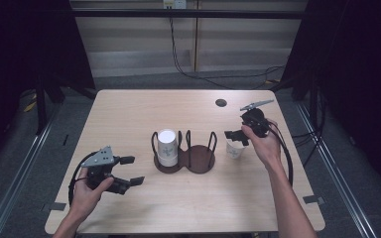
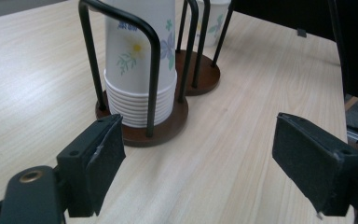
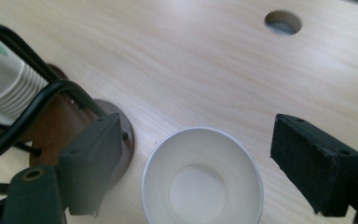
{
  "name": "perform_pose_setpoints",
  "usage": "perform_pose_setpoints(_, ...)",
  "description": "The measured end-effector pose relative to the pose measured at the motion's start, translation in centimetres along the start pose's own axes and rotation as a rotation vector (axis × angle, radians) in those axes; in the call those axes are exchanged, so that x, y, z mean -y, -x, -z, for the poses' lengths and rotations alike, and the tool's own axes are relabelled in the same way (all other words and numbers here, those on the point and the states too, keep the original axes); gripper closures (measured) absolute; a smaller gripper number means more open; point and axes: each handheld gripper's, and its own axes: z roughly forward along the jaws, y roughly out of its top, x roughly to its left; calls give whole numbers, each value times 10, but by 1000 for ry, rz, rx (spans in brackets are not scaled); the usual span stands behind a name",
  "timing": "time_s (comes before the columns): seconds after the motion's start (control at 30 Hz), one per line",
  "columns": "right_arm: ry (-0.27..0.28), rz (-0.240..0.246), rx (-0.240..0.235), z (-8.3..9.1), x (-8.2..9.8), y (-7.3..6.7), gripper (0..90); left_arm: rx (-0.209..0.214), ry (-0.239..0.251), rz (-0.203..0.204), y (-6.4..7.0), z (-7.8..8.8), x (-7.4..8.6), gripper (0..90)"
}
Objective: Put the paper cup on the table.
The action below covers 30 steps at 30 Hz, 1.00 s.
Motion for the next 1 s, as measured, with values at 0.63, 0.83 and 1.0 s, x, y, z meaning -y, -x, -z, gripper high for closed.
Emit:
perform_pose_setpoints(0.63,160,-58,-47,29,47,-16,159,-66,-3,7,9,-1,5,182)
perform_pose_setpoints(0.83,159,-19,-18,35,60,-32,153,-46,-1,22,8,-2,4,194)
perform_pose_setpoints(1.0,177,-9,-26,39,66,-49,140,-56,3,34,10,-2,3,179)
